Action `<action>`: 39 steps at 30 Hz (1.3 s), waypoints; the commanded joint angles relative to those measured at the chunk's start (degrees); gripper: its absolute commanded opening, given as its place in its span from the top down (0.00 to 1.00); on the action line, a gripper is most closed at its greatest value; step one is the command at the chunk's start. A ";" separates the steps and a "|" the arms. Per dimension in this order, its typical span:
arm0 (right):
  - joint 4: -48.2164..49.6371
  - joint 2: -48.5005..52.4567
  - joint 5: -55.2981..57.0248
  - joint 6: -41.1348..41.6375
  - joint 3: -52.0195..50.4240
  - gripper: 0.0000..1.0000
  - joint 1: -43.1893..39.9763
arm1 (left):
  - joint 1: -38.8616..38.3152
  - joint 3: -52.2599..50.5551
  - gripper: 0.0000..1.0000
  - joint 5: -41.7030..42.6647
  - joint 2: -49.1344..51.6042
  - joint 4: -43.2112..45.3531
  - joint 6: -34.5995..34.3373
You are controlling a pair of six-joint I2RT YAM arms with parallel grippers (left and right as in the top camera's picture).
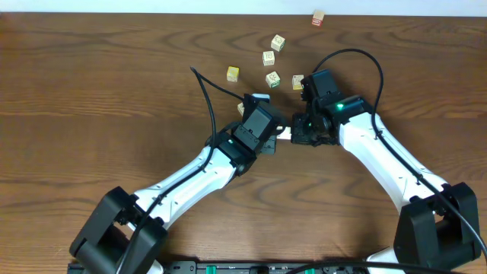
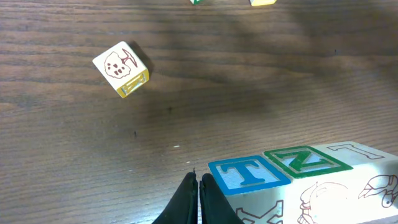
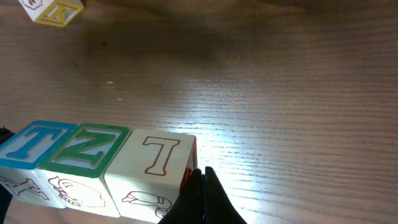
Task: Lift 3 blocks
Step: 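Lower the clamped row back down onto the table with both grippers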
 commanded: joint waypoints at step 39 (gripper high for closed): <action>13.70 5.99 -14.58 -0.46 -10.71 0.99 2.62 | -5.25 1.75 0.93 18.91 11.65 6.40 -1.81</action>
